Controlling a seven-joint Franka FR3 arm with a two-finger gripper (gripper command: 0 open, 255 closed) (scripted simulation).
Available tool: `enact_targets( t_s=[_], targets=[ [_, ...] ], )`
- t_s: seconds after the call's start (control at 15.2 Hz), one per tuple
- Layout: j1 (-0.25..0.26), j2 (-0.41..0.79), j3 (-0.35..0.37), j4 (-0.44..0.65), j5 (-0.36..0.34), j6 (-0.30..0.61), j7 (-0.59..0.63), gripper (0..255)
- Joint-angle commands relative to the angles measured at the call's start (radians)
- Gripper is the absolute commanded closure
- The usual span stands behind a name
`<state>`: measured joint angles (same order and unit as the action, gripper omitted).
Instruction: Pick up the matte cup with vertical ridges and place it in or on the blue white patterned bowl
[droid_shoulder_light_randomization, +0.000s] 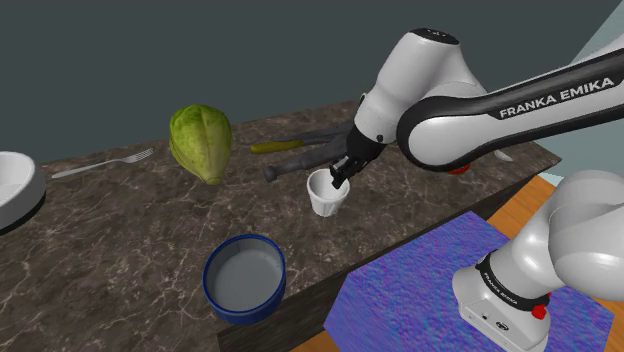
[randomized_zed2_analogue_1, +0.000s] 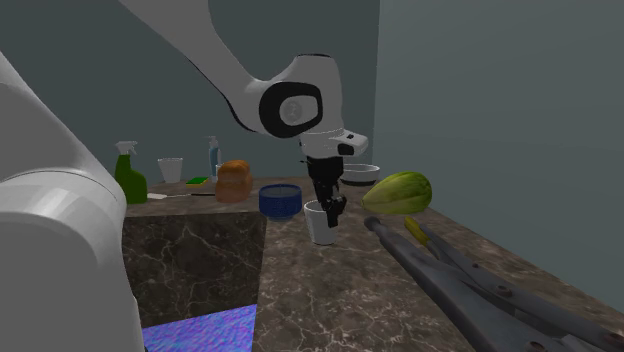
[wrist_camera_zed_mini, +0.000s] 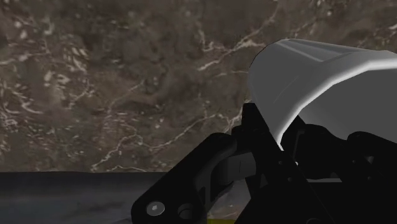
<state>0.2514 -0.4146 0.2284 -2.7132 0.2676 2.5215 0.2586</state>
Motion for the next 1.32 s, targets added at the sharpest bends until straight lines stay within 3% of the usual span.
enact_targets(
  t_s=[0.0, 1.25],
  targets=[
    [-0.001, -0.020, 0.000, 0.016, -0.005, -0.036, 0.008, 255],
    [-0.017, -0.147, -0.026, 0.188, -0.044, -0.334, 0.039, 255]
  ],
)
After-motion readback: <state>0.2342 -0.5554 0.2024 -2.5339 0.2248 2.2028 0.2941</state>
